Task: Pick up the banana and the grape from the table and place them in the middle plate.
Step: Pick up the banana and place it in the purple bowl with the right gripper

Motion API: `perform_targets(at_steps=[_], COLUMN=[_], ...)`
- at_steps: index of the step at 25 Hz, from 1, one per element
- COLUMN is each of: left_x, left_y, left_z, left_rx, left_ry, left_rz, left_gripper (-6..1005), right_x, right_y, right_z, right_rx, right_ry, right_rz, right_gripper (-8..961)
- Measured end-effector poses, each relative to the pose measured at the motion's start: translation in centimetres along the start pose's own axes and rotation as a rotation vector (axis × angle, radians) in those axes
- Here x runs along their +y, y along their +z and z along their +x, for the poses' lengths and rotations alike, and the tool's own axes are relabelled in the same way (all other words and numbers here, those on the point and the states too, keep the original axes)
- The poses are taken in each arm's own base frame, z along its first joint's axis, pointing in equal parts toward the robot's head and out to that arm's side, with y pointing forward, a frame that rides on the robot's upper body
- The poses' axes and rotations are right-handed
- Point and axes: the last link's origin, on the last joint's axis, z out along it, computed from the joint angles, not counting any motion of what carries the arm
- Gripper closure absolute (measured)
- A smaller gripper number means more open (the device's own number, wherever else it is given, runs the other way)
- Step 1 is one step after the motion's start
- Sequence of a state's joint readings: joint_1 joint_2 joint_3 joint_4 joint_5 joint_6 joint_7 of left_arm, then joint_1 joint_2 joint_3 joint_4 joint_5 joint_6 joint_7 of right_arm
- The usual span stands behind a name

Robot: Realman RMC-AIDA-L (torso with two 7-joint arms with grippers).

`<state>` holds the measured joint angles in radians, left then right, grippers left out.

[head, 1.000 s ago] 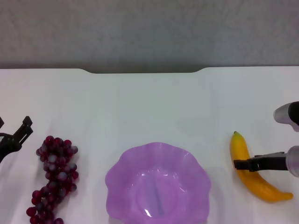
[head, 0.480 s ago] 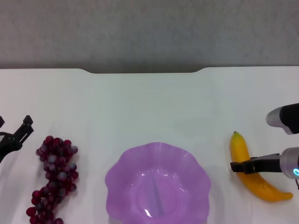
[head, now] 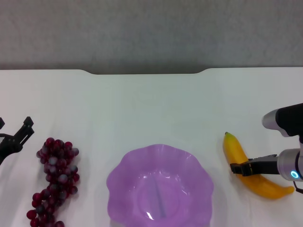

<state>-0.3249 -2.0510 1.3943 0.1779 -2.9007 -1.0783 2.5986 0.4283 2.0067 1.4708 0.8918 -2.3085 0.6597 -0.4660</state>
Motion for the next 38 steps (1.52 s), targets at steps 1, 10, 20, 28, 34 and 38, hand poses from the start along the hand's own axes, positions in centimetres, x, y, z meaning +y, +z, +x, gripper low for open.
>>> perform_targets(at_steps=[1, 10, 20, 28, 34, 38], left_x=[0.0, -0.2, 0.0, 0.1, 0.2, 0.3], left_y=[0.0, -0.3, 0.0, 0.2, 0.4, 0.5], left_z=[0.0, -0.2, 0.0, 0.1, 0.1, 0.2], left_rx=[0.0, -0.006, -0.003, -0.002, 0.0, 0.001], left_ry=[0.0, -0.001, 0.002, 0.004, 0.004, 0.004], left_rz=[0.0, 0.007, 0.0, -0.008, -0.011, -0.014], left_gripper=[133, 133, 133, 132, 132, 132], right_x=[0.0, 1.9, 6.8, 9.0, 9.8, 10.2], right_y=[0.0, -3.3, -6.0, -2.9, -1.7, -1.5], right_z=[0.0, -2.1, -4.4, -3.7, -3.5, -3.4], right_rx=[0.0, -0.093, -0.208, -0.154, -0.139, -0.161], right_ry=[-0.001, -0.072, -0.241, -0.277, -0.332, -0.382], right_rz=[0.0, -0.071, -0.367, -0.453, -0.455, -0.457], right_gripper=[457, 457, 456, 456, 457, 453])
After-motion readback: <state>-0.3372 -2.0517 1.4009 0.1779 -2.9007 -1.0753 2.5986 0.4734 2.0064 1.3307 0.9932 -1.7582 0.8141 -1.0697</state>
